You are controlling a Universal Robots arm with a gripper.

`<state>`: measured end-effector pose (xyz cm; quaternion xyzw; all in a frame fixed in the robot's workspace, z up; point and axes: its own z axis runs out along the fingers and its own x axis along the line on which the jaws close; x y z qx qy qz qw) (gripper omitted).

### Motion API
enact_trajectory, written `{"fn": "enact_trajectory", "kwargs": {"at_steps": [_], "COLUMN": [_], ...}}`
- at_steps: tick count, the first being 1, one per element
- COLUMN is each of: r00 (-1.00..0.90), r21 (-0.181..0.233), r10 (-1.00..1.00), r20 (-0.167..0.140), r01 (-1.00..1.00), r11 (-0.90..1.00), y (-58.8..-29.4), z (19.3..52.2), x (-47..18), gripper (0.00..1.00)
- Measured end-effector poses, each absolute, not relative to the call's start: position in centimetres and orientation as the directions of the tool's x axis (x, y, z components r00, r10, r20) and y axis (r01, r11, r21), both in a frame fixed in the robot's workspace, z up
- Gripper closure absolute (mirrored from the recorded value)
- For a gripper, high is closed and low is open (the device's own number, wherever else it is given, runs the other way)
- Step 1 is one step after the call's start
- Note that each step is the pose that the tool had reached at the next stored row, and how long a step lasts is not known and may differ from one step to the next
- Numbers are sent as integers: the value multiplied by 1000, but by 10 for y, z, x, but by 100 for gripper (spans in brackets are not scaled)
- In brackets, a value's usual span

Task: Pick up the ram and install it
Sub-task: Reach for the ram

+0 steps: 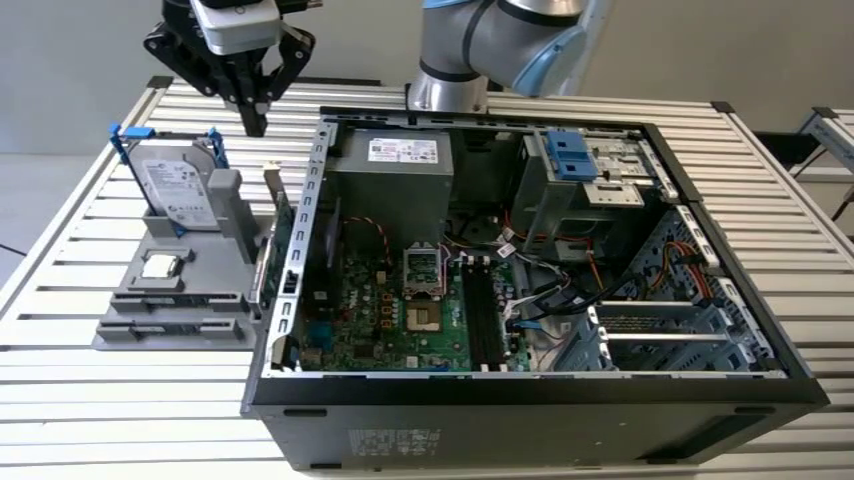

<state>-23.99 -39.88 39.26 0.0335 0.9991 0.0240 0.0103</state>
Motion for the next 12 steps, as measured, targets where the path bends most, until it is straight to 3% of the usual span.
{"fn": "enact_trajectory", "kwargs": {"at_steps": [12], "r00": [-998], "r21": [49], "r10": [67], "r20": [-19], "r01": [66], "r11": [997], "y": [-399], "z": [393], "x": [-258], "gripper": [100]}}
